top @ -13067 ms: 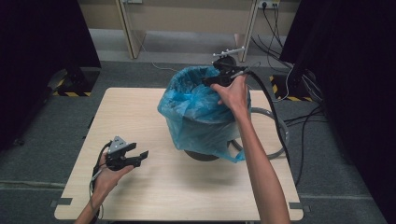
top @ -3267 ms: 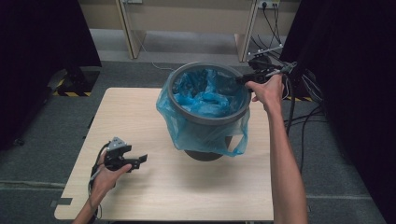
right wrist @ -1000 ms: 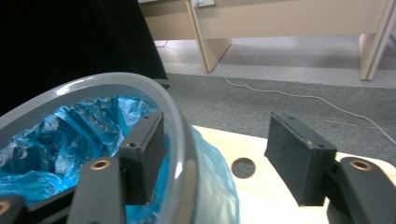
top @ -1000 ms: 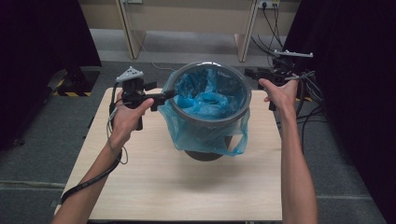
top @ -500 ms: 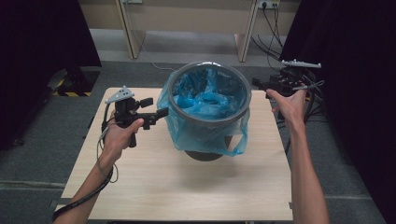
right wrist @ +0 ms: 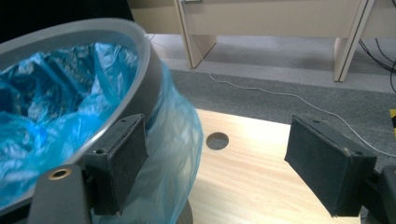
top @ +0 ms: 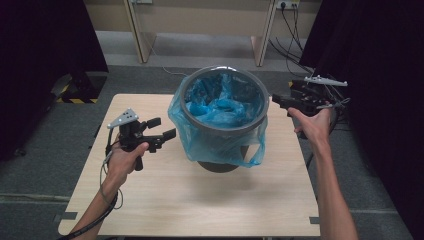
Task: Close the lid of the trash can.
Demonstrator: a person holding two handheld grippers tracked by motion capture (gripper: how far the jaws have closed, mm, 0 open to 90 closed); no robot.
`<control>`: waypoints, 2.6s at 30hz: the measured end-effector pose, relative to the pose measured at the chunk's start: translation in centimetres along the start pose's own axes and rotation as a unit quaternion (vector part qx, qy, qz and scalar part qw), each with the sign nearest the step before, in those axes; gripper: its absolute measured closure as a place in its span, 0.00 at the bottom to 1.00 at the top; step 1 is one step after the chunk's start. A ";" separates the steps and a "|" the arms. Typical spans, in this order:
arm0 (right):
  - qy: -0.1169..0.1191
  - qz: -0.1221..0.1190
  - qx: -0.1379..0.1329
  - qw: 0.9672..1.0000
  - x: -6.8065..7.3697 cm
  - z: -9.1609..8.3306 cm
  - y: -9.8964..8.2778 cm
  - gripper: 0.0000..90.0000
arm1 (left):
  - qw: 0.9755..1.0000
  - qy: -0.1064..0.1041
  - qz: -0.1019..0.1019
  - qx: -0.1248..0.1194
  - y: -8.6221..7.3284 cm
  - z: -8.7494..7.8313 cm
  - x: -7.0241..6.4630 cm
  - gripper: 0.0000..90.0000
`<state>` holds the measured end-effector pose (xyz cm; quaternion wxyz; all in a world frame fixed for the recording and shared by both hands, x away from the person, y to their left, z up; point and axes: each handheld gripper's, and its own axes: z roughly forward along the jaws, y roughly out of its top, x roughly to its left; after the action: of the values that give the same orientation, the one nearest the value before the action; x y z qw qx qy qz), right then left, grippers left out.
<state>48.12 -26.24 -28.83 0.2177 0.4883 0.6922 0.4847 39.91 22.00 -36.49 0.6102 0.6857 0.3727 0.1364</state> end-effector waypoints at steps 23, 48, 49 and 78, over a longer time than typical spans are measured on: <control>-0.013 -0.020 0.006 1.000 0.2 -1.9 -6.2 0.21 | 0.999 -0.004 -0.002 0.046 -6.7 -1.0 1.2 0.16; -0.047 -0.042 0.026 0.998 0.8 -2.3 -15.1 0.20 | 0.992 0.018 0.036 0.116 -12.6 -0.8 2.5 0.16; -0.048 -0.043 0.026 0.998 0.9 -2.2 -15.4 0.20 | 0.992 0.019 0.038 0.120 -12.8 -0.7 2.5 0.16; -0.034 -0.052 0.101 0.993 2.3 -0.2 -22.4 0.21 | 0.971 0.054 0.057 0.226 -15.9 -0.6 3.5 0.16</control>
<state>36.51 -25.50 -48.16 0.2159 0.4870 0.7544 0.3837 36.48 24.43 -52.19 0.4093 0.8175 0.3868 0.1201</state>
